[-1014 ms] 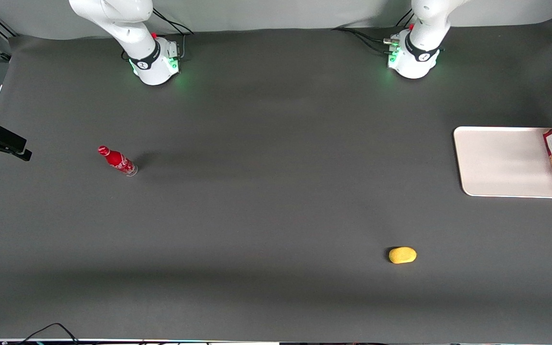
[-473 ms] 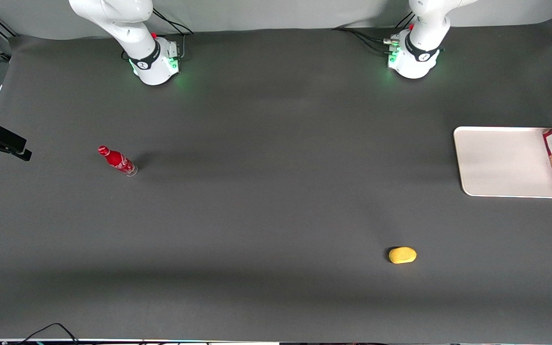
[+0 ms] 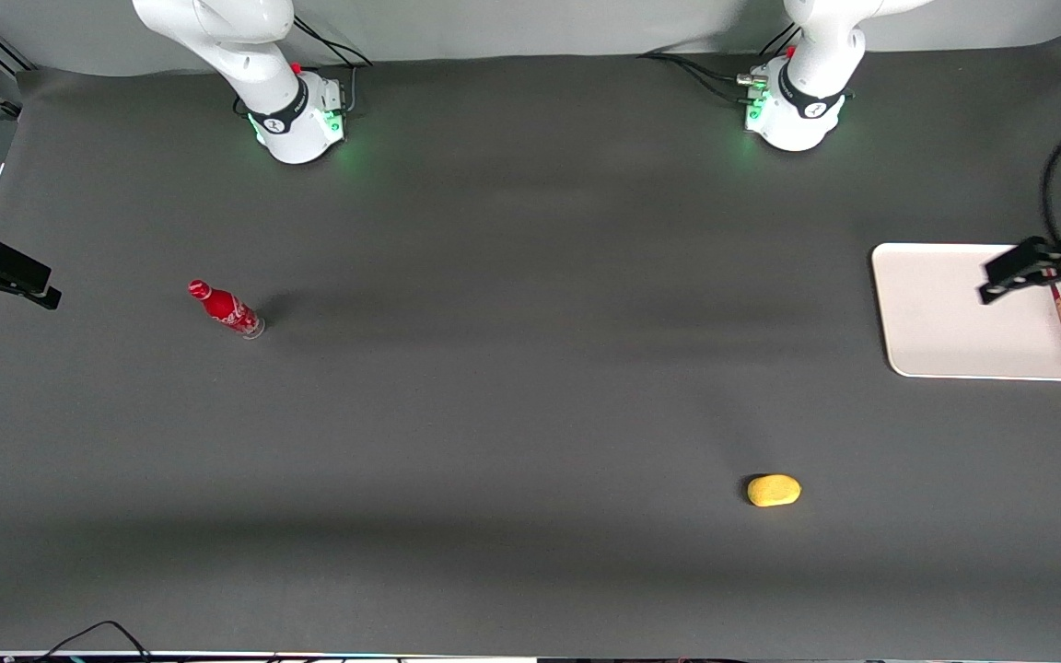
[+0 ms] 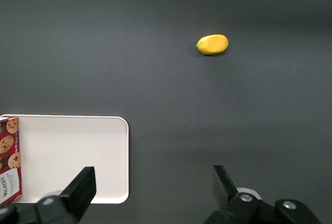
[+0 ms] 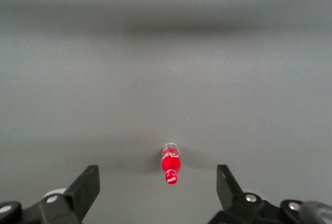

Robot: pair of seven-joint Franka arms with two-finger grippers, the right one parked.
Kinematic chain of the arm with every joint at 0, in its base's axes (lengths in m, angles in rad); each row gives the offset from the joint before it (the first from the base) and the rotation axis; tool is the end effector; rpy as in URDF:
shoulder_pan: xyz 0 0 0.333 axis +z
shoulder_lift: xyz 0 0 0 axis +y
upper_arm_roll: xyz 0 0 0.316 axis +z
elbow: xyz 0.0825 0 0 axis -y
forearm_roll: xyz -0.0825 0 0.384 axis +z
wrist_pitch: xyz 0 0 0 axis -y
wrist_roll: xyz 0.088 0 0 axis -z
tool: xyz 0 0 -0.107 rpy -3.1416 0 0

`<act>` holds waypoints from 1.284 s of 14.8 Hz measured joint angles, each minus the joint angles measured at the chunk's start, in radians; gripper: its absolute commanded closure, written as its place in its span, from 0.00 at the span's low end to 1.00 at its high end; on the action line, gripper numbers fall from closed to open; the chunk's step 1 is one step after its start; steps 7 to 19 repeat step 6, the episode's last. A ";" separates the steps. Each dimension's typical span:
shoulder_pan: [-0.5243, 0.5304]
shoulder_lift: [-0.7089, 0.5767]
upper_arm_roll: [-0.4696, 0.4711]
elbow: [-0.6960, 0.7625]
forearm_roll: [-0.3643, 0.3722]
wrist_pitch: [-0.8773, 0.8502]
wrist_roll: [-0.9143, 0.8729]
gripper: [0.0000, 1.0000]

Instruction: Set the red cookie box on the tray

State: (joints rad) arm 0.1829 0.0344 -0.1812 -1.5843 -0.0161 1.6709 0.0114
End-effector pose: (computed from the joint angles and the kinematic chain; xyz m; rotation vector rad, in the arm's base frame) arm 0.5741 0.0012 0.6081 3.1186 -0.0129 0.0825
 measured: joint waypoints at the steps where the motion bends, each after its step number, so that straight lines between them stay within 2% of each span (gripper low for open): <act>1: -0.013 -0.007 -0.020 -0.003 0.011 -0.003 -0.015 0.00; 5: -0.035 -0.023 -0.040 -0.013 0.035 -0.011 -0.029 0.00; 19: -0.035 -0.024 -0.037 -0.016 0.036 -0.012 -0.029 0.00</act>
